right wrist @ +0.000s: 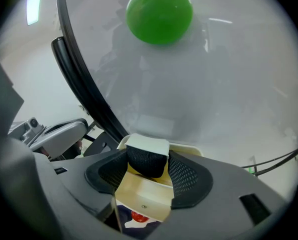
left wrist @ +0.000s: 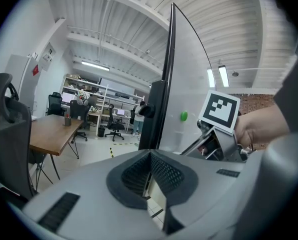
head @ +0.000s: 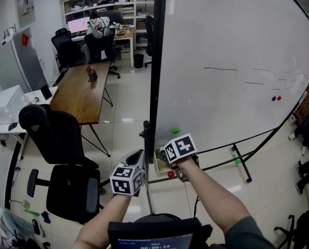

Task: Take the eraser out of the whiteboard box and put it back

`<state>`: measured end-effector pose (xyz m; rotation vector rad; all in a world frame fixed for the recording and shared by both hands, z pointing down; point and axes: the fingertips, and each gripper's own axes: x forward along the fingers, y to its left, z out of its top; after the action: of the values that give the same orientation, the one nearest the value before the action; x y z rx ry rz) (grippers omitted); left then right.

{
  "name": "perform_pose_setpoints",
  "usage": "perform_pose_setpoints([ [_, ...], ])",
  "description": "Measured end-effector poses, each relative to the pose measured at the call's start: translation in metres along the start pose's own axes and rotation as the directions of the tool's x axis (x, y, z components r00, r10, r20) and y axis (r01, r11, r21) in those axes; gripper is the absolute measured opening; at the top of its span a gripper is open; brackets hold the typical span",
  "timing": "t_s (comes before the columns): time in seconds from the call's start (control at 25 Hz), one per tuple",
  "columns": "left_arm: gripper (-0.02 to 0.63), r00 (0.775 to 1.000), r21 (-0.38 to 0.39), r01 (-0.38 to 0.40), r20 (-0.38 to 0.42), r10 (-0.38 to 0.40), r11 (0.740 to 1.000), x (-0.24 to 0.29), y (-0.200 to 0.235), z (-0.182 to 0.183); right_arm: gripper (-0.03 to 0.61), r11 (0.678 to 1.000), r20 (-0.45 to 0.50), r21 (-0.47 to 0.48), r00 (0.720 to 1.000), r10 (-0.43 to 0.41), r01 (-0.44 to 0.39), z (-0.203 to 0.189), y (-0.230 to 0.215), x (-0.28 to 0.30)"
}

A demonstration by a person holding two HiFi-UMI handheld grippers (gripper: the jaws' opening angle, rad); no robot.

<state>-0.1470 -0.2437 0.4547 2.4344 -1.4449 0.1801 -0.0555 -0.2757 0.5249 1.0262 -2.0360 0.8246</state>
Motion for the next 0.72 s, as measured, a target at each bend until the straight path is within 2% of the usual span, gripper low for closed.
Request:
perform_pose_setpoints([
  [0.2, 0.035, 1.0, -0.003, 0.0, 0.003, 0.0, 1.0, 0.001, -0.001, 0.001, 0.282, 1.0, -0.003, 0.004, 1.0, 0.011, -0.011, 0.001, -0.004, -0.001],
  [0.44, 0.035, 1.0, -0.005, 0.007, 0.012, -0.007, 1.0, -0.001, -0.004, 0.005, 0.29, 0.999, 0.037, 0.024, 0.999, 0.021, -0.022, 0.006, -0.004, -0.008],
  [0.6, 0.035, 1.0, -0.009, 0.003, 0.023, -0.002, 1.0, -0.003, -0.002, 0.01, 0.29, 0.999, 0.143, 0.02, 0.989, 0.039, -0.042, 0.02, 0.001, -0.029],
  [0.72, 0.035, 0.999, -0.016, -0.004, 0.035, 0.005, 1.0, -0.007, 0.0, 0.017, 0.29, 0.996, 0.267, 0.003, 0.96, 0.086, -0.09, 0.037, 0.015, -0.055],
])
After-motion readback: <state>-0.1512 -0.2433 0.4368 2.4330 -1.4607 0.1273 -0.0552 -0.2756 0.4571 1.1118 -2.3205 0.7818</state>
